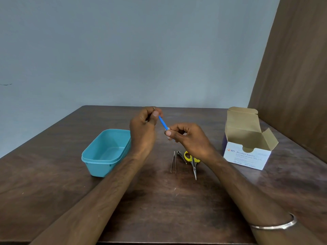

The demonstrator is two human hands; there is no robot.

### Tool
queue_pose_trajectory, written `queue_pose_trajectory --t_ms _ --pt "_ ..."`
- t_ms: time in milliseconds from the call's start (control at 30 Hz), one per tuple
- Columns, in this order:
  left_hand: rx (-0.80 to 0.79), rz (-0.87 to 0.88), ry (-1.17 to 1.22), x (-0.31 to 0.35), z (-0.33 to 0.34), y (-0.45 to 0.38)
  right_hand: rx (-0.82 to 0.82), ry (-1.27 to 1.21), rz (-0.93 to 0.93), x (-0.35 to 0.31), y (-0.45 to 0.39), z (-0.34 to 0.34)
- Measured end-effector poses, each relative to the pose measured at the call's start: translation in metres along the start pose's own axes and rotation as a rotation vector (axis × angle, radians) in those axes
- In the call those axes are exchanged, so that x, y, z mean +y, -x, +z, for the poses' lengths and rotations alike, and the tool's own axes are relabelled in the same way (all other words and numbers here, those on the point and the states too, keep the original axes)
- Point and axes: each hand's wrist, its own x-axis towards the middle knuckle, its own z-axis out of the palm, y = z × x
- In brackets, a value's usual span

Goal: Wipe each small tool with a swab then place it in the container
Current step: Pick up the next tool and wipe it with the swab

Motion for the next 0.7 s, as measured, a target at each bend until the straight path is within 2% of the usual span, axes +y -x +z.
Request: queue_pose_trajectory --t_ms 133,267,500,700 --pt "0.055 -0.010 0.066 0.0040 -0.0020 -0.0025 -0.003 0.007 0.010 0.0002 0.0001 -0.0016" --pt "0.042 -0.044 0.098 0.0043 -0.0015 -0.0008 0.014 0.002 0.019 -0.0005 -0.0004 -0.0025" --pt "-0.158 -0.134 0.040 0.0029 0.0029 0.0063 0.010 -0.074 0.037 -0.0023 -0.0002 -0.0023" --pt "-0.052 -0.112 0.088 0.0065 0.0017 0.0051 0.038 -0.057 0.049 0.0002 -0.0013 -0.0029"
